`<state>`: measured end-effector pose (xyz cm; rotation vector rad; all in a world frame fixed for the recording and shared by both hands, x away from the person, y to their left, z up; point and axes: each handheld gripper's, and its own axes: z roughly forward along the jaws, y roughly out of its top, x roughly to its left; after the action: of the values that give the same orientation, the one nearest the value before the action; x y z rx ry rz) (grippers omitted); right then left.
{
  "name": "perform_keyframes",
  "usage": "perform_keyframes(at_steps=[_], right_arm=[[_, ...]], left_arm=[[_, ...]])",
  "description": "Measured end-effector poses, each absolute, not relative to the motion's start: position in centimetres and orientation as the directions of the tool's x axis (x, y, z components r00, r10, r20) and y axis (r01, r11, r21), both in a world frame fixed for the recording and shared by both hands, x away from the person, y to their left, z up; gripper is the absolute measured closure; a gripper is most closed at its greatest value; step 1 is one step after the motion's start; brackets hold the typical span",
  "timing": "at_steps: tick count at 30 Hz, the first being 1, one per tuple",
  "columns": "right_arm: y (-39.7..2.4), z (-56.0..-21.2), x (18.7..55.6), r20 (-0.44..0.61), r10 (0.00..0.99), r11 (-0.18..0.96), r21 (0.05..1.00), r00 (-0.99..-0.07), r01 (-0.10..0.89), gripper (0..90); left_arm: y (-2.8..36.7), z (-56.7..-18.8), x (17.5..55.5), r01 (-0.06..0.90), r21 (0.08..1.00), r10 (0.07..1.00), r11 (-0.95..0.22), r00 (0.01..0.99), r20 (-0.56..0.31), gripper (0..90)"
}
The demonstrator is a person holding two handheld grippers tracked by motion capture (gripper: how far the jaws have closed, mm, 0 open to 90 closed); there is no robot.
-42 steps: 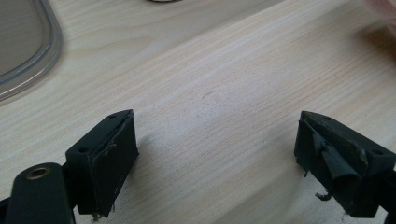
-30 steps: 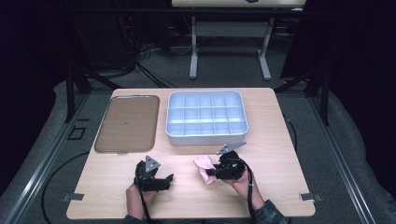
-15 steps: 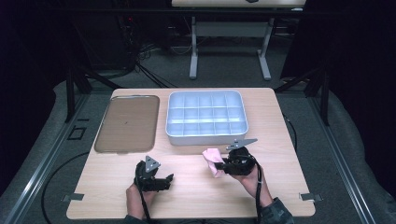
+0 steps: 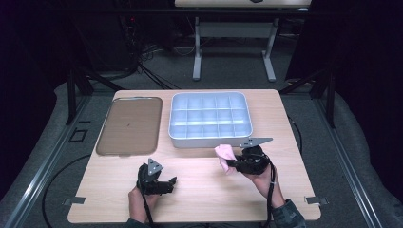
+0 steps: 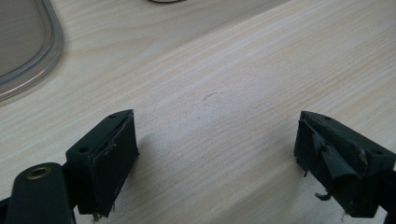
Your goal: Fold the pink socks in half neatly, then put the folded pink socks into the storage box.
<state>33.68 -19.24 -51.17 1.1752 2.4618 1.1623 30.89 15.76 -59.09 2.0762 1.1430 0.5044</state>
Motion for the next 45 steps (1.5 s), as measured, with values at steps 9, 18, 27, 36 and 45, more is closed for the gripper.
perform_keyframes(at_steps=[9,18,27,36,45], right_arm=[[-20.4,-50.2,33.6,0.145,0.742,0.363,0.734,-0.655,0.574,73.3],[-21.3,-48.8,33.8,0.129,0.757,0.336,0.764,-0.64,0.55,73.3],[-21.7,-47.4,34.4,0.098,0.77,0.332,0.782,-0.631,0.527,73.3],[-22.0,-45.9,35.4,0.066,0.779,0.343,0.788,-0.623,0.512,73.2],[-22.2,-45.0,36.7,0.041,0.788,0.348,0.794,-0.615,0.499,73.2]], left_arm=[[15.8,-59.1,30.9,0.571,0.736,0.845,-0.363,0.534,0.002,13.1],[15.8,-59.1,30.9,0.572,0.736,0.846,-0.362,0.534,0.002,13.2],[15.8,-59.1,30.9,0.572,0.736,0.846,-0.362,0.533,0.002,13.2],[15.8,-59.1,30.9,0.571,0.736,0.845,-0.363,0.534,0.002,13.1],[15.8,-59.1,30.9,0.571,0.736,0.846,-0.363,0.534,0.002,13.1]])
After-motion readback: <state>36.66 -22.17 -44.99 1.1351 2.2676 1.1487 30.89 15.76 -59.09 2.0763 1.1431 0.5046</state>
